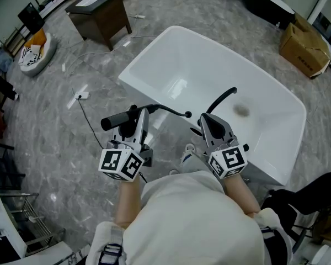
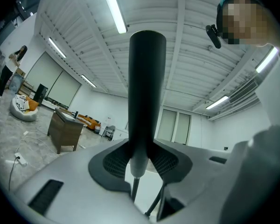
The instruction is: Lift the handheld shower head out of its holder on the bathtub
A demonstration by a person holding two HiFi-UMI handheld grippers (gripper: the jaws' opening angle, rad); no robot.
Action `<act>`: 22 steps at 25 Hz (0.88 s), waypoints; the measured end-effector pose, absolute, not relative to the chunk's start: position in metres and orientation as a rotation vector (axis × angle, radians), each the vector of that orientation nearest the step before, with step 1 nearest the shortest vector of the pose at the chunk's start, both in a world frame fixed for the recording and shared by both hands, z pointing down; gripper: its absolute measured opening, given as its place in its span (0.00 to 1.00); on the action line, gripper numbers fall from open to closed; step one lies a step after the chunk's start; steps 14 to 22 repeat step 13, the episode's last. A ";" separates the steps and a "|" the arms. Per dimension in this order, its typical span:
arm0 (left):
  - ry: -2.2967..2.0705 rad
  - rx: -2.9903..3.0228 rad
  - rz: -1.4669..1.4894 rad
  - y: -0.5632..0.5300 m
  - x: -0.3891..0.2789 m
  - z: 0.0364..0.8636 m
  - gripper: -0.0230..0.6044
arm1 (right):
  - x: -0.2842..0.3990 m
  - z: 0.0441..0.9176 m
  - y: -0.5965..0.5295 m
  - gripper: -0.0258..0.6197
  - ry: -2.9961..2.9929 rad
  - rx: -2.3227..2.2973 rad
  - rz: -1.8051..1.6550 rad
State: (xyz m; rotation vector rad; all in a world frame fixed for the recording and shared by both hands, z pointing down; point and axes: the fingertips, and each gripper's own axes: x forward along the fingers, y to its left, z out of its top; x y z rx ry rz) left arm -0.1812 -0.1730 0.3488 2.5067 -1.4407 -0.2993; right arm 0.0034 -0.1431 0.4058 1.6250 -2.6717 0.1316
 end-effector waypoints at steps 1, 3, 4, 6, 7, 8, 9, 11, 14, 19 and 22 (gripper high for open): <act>-1.439 2.506 -0.300 -0.173 -0.182 0.349 0.26 | 0.003 0.406 -0.143 0.07 -2.672 1.625 0.134; -1.439 2.505 -0.302 -0.174 -0.182 0.349 0.26 | 0.002 0.407 -0.144 0.07 -2.673 1.626 0.137; -1.438 2.504 -0.303 -0.174 -0.182 0.349 0.26 | 0.002 0.407 -0.144 0.07 -2.674 1.627 0.138; -1.437 2.504 -0.303 -0.173 -0.182 0.349 0.26 | 0.003 0.407 -0.144 0.07 -2.674 1.628 0.139; -1.436 2.505 -0.302 -0.173 -0.182 0.349 0.26 | 0.003 0.407 -0.144 0.07 -2.674 1.629 0.139; -1.436 2.506 -0.301 -0.174 -0.182 0.349 0.26 | 0.003 0.407 -0.145 0.07 -2.674 1.630 0.138; -1.435 2.506 -0.300 -0.174 -0.182 0.350 0.26 | 0.003 0.407 -0.145 0.07 -2.673 1.630 0.138; -1.431 2.502 -0.300 -0.174 -0.182 0.351 0.26 | 0.003 0.407 -0.145 0.07 -2.673 1.630 0.138; -1.427 2.497 -0.305 -0.174 -0.182 0.352 0.26 | 0.003 0.408 -0.145 0.07 -2.672 1.629 0.137; -1.427 2.497 -0.305 -0.174 -0.182 0.352 0.26 | 0.003 0.408 -0.145 0.07 -2.672 1.629 0.137; -1.427 2.497 -0.305 -0.174 -0.182 0.352 0.26 | 0.003 0.408 -0.145 0.07 -2.672 1.629 0.137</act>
